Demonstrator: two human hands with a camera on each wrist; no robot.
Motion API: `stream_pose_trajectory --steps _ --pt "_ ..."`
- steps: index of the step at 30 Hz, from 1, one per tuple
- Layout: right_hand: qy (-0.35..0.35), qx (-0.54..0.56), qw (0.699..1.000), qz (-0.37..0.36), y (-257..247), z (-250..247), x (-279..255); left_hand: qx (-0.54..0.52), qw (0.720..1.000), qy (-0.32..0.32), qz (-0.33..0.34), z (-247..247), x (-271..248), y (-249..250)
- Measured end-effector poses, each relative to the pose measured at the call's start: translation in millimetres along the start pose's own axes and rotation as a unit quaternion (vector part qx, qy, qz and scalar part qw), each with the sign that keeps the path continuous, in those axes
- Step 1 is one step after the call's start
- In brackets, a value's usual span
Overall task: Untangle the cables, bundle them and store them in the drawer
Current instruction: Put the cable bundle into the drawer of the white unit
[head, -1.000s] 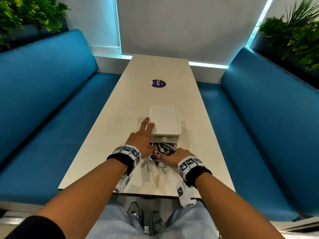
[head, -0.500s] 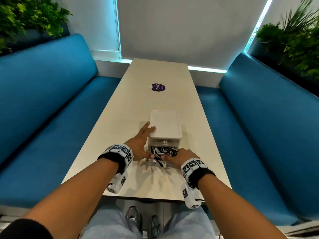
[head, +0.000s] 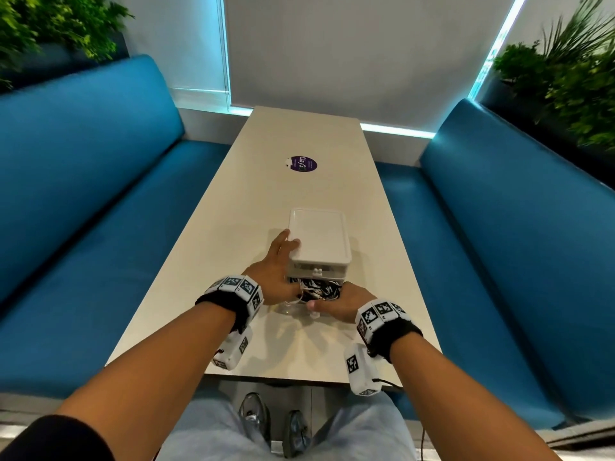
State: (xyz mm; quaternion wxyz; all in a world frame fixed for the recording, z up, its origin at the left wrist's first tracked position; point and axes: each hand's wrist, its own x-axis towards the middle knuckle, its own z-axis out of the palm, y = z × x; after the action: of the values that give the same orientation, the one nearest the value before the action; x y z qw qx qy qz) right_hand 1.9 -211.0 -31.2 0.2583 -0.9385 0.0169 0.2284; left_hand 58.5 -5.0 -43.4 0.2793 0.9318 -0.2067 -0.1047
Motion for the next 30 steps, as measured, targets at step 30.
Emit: stream_pose_trajectory --steps 30 --pt "0.185 0.114 0.969 0.117 -4.6 9.7 13.6 0.04 0.999 0.0 -0.019 -12.9 -6.5 10.2"
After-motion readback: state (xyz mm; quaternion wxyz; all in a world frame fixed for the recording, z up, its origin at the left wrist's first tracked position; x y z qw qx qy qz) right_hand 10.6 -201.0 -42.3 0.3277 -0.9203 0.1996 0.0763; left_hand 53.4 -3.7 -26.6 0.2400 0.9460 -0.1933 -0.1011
